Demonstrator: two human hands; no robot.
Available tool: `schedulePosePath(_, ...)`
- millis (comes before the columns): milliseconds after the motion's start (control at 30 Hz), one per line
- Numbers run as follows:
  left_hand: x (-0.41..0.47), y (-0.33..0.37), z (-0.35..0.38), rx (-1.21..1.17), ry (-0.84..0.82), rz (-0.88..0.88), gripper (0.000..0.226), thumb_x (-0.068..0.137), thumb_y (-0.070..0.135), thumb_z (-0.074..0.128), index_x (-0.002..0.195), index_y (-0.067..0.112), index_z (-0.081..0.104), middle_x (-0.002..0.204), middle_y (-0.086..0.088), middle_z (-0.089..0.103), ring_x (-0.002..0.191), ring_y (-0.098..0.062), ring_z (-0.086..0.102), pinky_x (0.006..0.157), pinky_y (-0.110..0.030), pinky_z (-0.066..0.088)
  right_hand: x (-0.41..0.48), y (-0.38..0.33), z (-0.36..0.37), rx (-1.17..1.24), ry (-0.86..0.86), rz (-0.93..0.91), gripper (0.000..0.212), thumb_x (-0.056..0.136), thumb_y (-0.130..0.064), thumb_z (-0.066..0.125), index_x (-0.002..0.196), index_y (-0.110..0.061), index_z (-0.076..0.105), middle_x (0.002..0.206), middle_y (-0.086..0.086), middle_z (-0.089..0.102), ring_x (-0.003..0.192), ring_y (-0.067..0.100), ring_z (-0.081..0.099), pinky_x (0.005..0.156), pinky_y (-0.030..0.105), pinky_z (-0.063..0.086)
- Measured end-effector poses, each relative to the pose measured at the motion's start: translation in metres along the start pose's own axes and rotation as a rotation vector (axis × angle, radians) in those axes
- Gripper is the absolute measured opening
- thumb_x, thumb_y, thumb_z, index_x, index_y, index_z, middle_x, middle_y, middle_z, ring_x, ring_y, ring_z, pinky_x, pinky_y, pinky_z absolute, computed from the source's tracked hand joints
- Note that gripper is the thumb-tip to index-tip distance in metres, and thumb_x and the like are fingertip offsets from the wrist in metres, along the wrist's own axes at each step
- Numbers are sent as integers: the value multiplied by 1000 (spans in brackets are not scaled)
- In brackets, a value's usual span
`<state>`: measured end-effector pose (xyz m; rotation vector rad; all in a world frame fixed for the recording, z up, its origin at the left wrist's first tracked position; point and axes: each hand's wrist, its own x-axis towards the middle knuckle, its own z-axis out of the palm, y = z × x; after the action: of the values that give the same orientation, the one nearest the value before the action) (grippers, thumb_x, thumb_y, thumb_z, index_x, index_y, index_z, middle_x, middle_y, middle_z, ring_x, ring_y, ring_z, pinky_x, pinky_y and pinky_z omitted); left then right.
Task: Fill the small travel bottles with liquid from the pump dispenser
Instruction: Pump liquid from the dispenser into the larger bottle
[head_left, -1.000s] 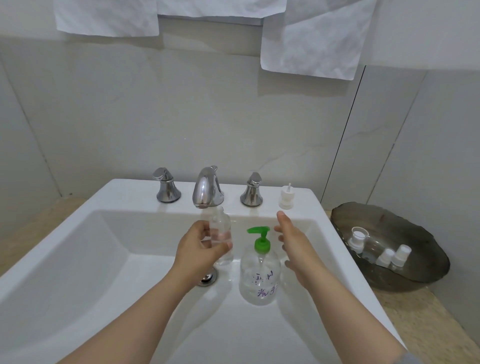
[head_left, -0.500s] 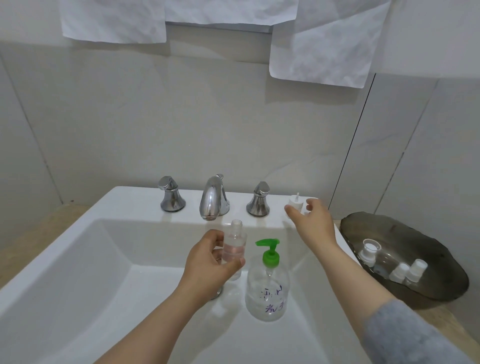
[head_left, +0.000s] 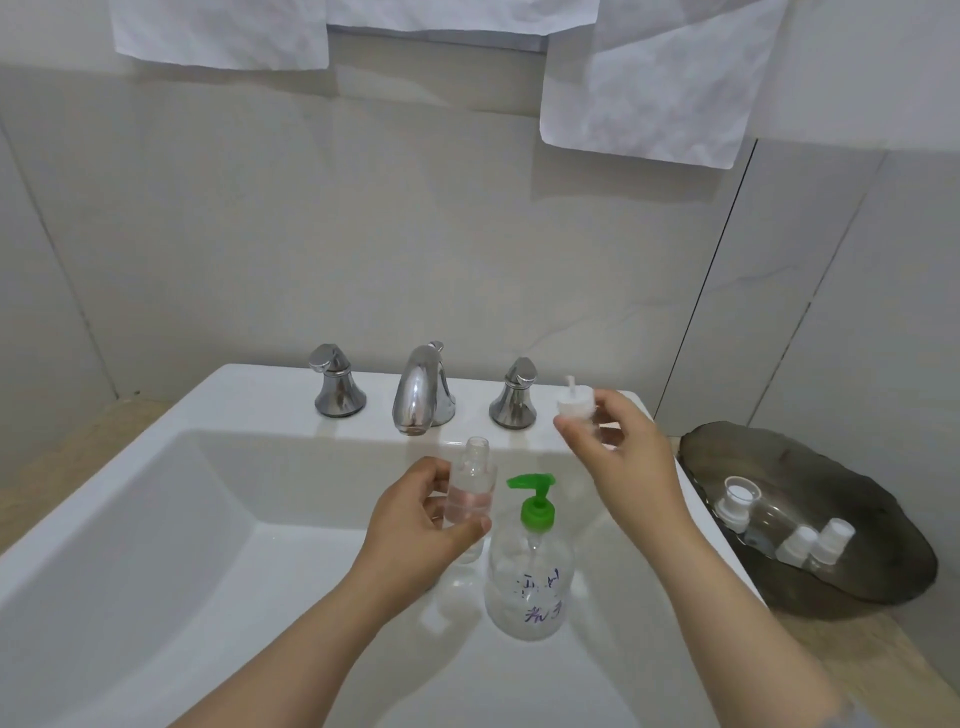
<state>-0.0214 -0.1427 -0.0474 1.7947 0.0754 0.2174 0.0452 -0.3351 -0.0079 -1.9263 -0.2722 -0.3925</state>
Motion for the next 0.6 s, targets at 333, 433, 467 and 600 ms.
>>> schedulePosePath(333,-3,5,3,-22,-9,55,34,60,19,74,91,23,61,95,3,70,86,-21,69,84,-52,53,-14,-34,-3,323,-115,34,23,76,-12,79,95,-15,67,72,-14,59,54,3,50,52,13,43)
schedulePosePath(433,-3,6,4,-9,-19,70,33,61,19,74,91,24,61,95,3,70,87,-20,69,83,-50,53,-14,-36,-3,358,-143,18,32,75,-11,79,104,-21,68,77,-11,62,58,2,53,56,13,44)
schedulePosePath(467,-3,7,4,-8,-20,72,33,61,19,74,90,24,61,95,3,70,87,-20,69,84,-50,53,-14,-36,-2,369,-150,14,37,74,-11,80,107,-23,66,86,-5,65,63,4,55,58,16,45)
schedulePosePath(600,-4,7,4,1,-24,85,32,62,18,75,89,28,62,93,4,71,86,-20,69,84,-49,53,-18,-38,0,259,-145,-37,42,73,-9,82,105,-29,65,92,-5,67,72,5,59,65,25,54)
